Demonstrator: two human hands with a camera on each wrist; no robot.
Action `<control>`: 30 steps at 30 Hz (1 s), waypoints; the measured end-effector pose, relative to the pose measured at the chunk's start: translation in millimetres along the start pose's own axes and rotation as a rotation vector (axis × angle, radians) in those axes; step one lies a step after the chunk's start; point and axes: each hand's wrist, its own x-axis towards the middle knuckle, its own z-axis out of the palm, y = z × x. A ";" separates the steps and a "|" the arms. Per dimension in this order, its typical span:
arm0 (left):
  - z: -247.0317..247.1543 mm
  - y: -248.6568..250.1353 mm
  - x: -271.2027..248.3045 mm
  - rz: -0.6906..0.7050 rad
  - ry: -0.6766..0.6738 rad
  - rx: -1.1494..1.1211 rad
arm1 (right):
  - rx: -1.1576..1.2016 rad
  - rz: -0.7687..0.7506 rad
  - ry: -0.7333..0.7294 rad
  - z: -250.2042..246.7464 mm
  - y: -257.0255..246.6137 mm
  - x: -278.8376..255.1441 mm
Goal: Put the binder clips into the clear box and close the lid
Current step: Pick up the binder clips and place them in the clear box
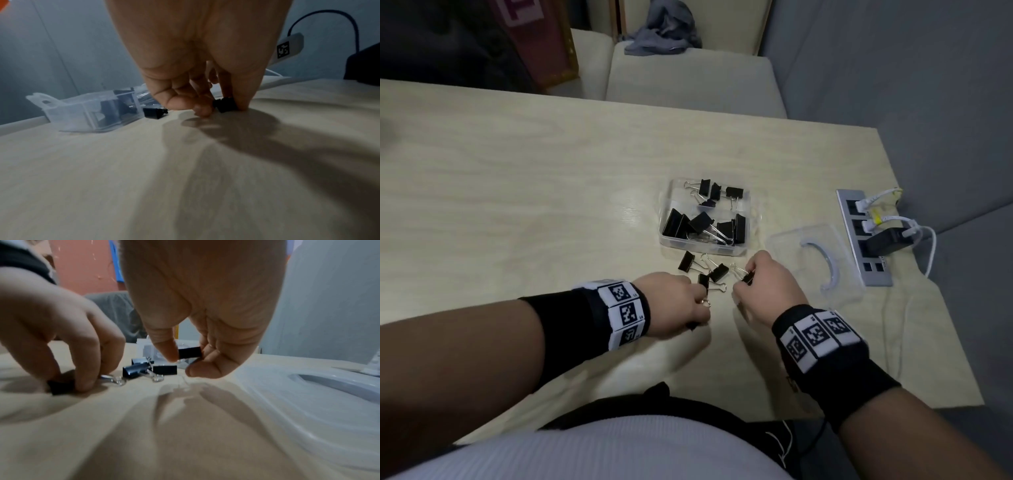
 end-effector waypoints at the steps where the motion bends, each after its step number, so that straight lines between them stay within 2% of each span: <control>1: -0.3 -0.6 0.0 -0.007 -0.006 -0.017 | 0.032 -0.015 0.019 -3.2 -1.9 -1.3; 4: -7.1 -5.1 -3.1 -0.006 0.039 -0.114 | 0.196 -0.044 0.023 -15.4 -11.0 -3.1; 6: -19.3 -10.8 -8.3 -0.010 0.137 -0.235 | 0.333 -0.043 0.027 -24.9 -17.3 -0.1; 9: -44.2 -29.2 -13.3 -0.058 0.311 -0.323 | 0.401 -0.030 0.080 -36.6 -26.2 14.9; 13: -75.6 -62.5 -4.4 -0.310 0.532 -0.369 | 0.469 -0.017 0.202 -46.1 -41.7 41.0; 15: -85.9 -79.5 2.6 -0.445 0.597 -0.374 | 0.451 -0.049 0.237 -51.2 -48.7 49.6; 18: -87.6 -99.0 8.2 -0.600 0.528 -0.389 | 0.302 -0.098 0.181 -54.1 -53.7 53.0; 20: -80.4 -101.2 7.7 -0.639 0.474 -0.403 | 0.168 -0.152 0.173 -50.4 -51.3 46.5; 25: -52.0 -67.5 -6.0 -0.538 0.419 -0.335 | -0.090 -0.315 0.044 -17.0 -31.5 20.2; 30: -25.4 -34.8 -9.7 -0.432 0.254 -0.104 | -0.328 -0.408 -0.053 20.2 -12.7 5.8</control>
